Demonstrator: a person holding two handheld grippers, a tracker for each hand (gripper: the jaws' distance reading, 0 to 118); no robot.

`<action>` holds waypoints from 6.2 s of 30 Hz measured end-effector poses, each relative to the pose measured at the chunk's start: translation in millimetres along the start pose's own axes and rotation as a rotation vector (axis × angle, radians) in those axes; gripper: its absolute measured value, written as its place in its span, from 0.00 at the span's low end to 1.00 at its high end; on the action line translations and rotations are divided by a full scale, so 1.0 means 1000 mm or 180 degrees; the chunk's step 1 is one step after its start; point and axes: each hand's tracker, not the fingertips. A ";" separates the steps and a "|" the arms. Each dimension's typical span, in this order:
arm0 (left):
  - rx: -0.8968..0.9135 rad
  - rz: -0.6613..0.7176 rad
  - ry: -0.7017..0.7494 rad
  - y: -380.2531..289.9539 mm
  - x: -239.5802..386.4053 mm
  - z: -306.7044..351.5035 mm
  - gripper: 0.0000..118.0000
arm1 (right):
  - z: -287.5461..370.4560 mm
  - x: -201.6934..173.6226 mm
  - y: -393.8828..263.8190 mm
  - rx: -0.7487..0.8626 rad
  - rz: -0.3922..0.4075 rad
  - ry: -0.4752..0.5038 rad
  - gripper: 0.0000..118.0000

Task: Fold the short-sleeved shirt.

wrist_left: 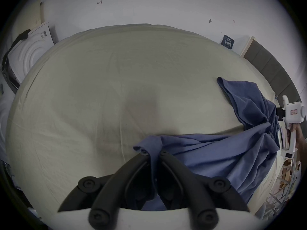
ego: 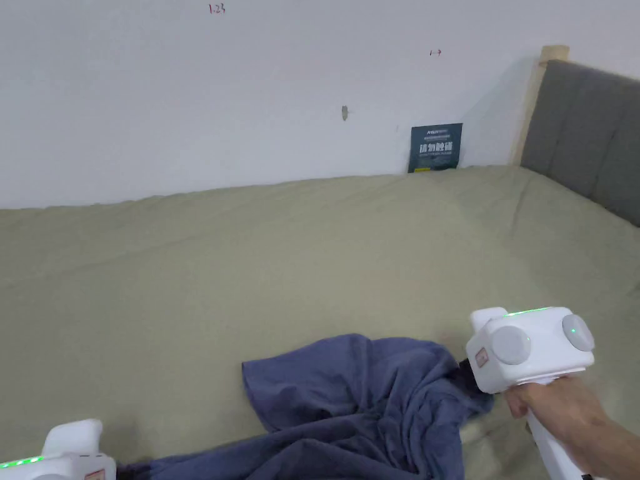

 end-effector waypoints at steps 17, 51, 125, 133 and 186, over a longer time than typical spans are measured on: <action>0.1283 0.0304 0.0203 0.032 -0.094 0.290 0.00 | 0.330 0.099 -0.041 0.1693 -0.0183 0.0289 0.02; 0.2080 0.0338 0.0860 0.163 -0.068 0.358 0.00 | 0.407 0.072 0.108 0.2645 -0.0102 -0.0258 0.02; 0.1067 0.0131 0.0365 -0.207 -0.073 0.221 0.90 | 0.209 -0.010 -0.277 0.1365 -0.0252 0.0531 0.98; 0.1200 0.0019 0.0290 -0.228 -0.064 0.242 0.00 | 0.249 -0.076 -0.301 0.1848 -0.0073 0.0582 0.00; 0.0143 0.0400 0.0184 -0.201 -0.127 0.135 0.00 | 0.050 -0.092 -0.042 0.0551 0.0279 0.0853 1.00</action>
